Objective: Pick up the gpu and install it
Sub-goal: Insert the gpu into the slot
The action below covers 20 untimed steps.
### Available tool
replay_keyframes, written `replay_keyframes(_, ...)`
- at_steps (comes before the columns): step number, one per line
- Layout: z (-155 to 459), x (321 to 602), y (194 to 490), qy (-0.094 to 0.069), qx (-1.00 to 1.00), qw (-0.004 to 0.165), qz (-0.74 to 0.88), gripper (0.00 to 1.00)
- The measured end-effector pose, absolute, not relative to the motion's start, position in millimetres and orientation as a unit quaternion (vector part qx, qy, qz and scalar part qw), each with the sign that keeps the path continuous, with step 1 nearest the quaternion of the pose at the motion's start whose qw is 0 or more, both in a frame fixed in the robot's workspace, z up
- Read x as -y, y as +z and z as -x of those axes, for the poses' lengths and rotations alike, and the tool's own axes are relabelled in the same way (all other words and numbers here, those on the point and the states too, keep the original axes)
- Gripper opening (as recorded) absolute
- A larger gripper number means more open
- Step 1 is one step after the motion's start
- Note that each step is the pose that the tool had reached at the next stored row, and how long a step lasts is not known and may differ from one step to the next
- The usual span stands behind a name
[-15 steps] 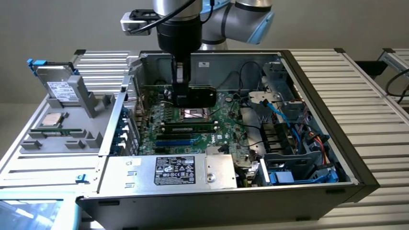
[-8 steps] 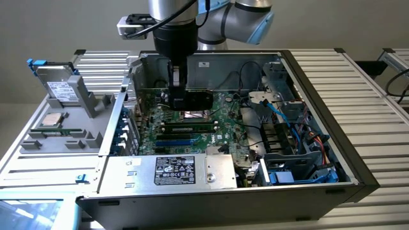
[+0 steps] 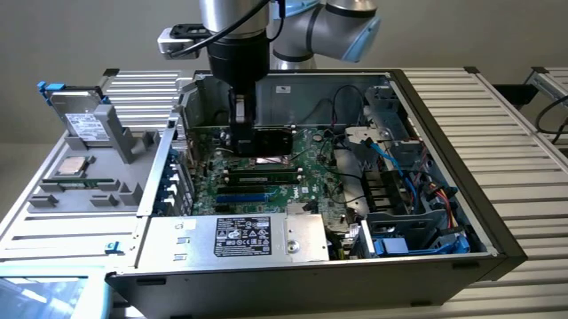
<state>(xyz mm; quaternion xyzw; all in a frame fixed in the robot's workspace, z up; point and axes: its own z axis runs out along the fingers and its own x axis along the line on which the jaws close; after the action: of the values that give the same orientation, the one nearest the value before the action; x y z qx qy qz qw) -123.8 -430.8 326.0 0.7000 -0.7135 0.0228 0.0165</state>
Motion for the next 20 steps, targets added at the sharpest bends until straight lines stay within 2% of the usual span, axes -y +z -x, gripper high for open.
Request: replay_keyframes(20,125,446,289,0.022,0.713,0.018,-0.701,0.29)
